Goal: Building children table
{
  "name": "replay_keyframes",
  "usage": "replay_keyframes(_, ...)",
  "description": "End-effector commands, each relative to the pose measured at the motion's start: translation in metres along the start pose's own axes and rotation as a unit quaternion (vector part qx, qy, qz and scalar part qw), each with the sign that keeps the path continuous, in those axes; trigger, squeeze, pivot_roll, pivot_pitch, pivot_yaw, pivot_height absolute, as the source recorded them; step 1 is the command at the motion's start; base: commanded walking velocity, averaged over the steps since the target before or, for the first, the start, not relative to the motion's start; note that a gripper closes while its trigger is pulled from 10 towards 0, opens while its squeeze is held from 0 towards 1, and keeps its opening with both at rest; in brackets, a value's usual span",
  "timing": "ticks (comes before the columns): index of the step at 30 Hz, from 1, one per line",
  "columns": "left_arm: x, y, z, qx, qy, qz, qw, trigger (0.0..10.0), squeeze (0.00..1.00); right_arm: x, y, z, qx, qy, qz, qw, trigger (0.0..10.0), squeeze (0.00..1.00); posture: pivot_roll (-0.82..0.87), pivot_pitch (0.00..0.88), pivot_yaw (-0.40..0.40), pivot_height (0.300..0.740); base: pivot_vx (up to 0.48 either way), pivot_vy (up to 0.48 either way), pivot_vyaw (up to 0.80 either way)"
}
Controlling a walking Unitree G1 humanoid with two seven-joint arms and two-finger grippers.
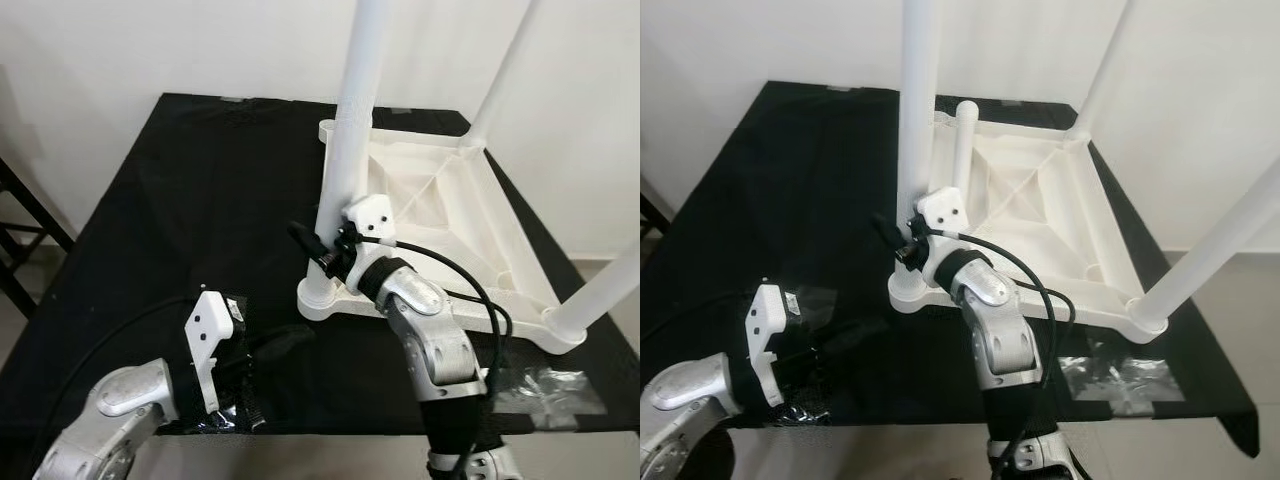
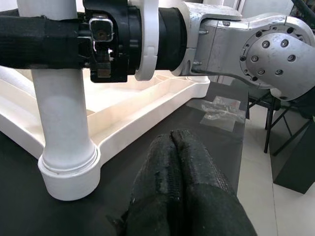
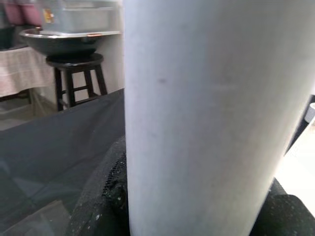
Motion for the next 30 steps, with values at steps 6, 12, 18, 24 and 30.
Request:
replay_keyframes(6, -0.001, 0.001, 0.001, 0.005, 0.004, 0.004, 1.000, 10.0, 0.00, -0.012, -0.002, 0.004, 0.069, 0.010, 0.067, 0.995, 10.0, 1.00, 0.02, 0.102, -0.120, 0.740, 0.000, 0.000, 0.00)
replay_keyframes(12, -0.001, 0.002, 0.000, 0.001, 0.002, 0.004, 1.000, 10.0, 0.00, 0.019, 0.008, -0.004, 0.189, -0.055, 0.037, 0.980, 10.0, 1.00, 0.02, 0.099, -0.121, 0.740, 0.000, 0.000, 0.00)
replay_keyframes(18, -0.001, 0.003, -0.001, 0.000, 0.001, 0.003, 1.000, 10.0, 0.00, 0.034, 0.020, -0.003, 0.284, -0.083, 0.019, 0.955, 10.0, 0.00, 0.03, 0.095, -0.124, 0.740, 0.000, 0.000, 0.00)
replay_keyframes(24, -0.001, 0.004, -0.003, 0.000, 0.001, 0.003, 1.000, 10.0, 0.00, 0.021, 0.035, 0.003, 0.309, -0.043, 0.043, 0.949, 6.9, 0.00, 0.05, 0.093, -0.132, 0.740, 0.000, 0.000, 0.00)
replay_keyframes(30, -0.001, 0.004, -0.003, 0.000, 0.001, 0.003, 1.000, 10.0, 0.00, 0.015, 0.034, 0.005, 0.337, -0.023, 0.046, 0.940, 0.0, 0.00, 0.05, 0.094, -0.132, 0.740, 0.000, 0.000, 0.00)
Point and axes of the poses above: a point about 5 cm out from each wrist's last joint towards the gripper, its own y axis pointing out of the wrist towards the gripper, its own x axis along the axis of the wrist's last joint, z = x × y, the point moved 4 cm from there along y, pointing out of the wrist towards the gripper, and after that the axes turned 1 degree about -y, right-handed, at the moved point
